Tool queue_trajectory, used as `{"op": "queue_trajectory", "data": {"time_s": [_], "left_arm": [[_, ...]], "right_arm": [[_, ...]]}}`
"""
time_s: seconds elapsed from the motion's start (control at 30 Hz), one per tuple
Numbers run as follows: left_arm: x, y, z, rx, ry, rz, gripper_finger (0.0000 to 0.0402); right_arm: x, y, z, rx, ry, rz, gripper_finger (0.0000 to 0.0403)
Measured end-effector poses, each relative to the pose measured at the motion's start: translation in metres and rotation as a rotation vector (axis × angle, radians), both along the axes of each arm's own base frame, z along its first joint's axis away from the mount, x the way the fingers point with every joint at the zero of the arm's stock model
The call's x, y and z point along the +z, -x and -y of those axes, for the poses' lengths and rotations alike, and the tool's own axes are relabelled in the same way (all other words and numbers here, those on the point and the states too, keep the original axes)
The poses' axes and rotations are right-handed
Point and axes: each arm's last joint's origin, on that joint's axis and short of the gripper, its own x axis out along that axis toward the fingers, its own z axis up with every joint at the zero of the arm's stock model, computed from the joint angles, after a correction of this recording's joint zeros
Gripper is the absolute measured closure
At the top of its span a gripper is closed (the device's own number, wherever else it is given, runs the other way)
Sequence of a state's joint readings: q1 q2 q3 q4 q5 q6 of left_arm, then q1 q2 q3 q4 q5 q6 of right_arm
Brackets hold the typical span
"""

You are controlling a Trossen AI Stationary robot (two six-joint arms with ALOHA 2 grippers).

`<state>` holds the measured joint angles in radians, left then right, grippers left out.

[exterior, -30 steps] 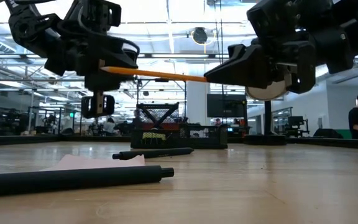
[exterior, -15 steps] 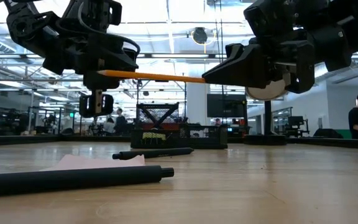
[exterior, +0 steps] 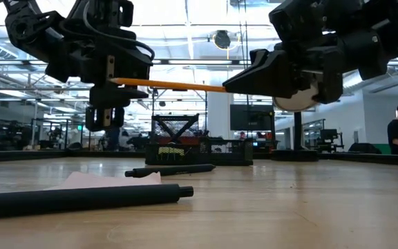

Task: Pick and place office supplies into organizer
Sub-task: Put the orange pencil into the black desk organizer

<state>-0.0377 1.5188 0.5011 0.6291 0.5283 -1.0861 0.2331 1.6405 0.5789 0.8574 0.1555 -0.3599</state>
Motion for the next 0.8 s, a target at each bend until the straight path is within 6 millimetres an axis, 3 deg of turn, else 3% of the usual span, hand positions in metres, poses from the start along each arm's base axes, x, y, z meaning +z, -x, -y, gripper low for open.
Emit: {"op": "queue_trajectory", "data": {"time_s": [0.27,0.8], "left_arm": [[0.0001,-0.0001,0.0010,0.000,-0.006,0.004,0.0257],[0.0016,-0.0007,0.0028,-0.006,-0.049,0.048,0.0390]], "right_arm": [[0.0007,-0.0005,0.0012,-0.003,-0.006,0.007,0.0382],[0.0042,-0.0016,0.0016,0.017,-0.026,0.042,0.0381]]}}
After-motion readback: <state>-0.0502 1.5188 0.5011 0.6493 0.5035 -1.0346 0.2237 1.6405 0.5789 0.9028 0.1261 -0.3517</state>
